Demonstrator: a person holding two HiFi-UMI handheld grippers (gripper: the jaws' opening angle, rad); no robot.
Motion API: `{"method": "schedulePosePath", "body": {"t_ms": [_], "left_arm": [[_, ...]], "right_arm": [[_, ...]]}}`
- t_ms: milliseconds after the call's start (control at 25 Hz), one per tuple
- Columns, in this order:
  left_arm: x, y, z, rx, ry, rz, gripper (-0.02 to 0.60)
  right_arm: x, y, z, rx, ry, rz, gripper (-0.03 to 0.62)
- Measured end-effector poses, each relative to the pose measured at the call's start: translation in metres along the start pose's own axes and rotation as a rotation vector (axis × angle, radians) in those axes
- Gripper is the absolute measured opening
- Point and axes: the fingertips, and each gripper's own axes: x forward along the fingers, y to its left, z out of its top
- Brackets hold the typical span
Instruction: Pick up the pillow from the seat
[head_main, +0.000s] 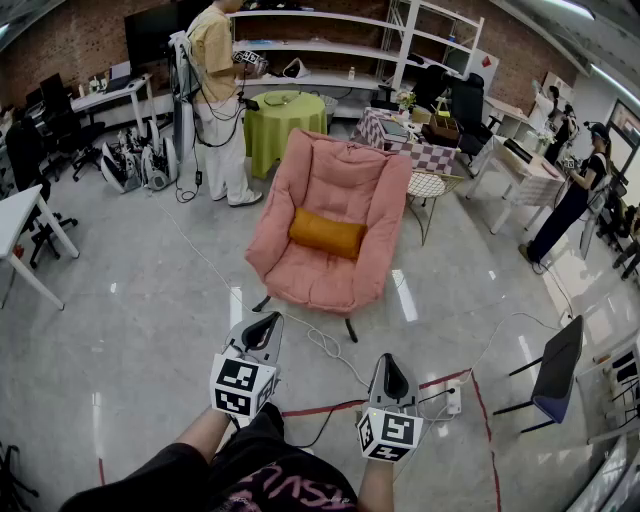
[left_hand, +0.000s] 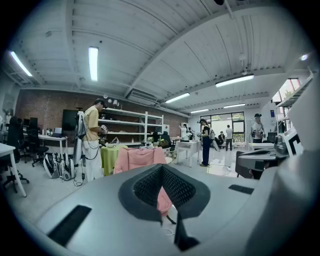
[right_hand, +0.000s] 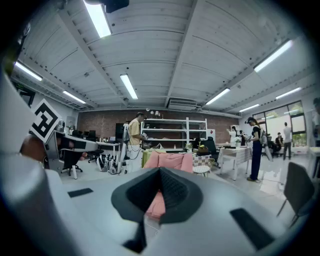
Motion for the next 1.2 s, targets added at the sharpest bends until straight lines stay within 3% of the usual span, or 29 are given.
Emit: {"method": "schedulePosePath", "body": {"t_ms": [720,1200], "left_arm": [[0.002,0.013,-0.011,-0.017,0.015,0.020,0.009],[0.051,0.052,-0.021,-0.028,0.060,0.025,0.009]], "right_arm": [[0.009,0.003,-0.002,0.015,-0.037,0.009,0.020],[0.073,0.003,-0.006,0.049,-0.024,0.025,0.020]]}}
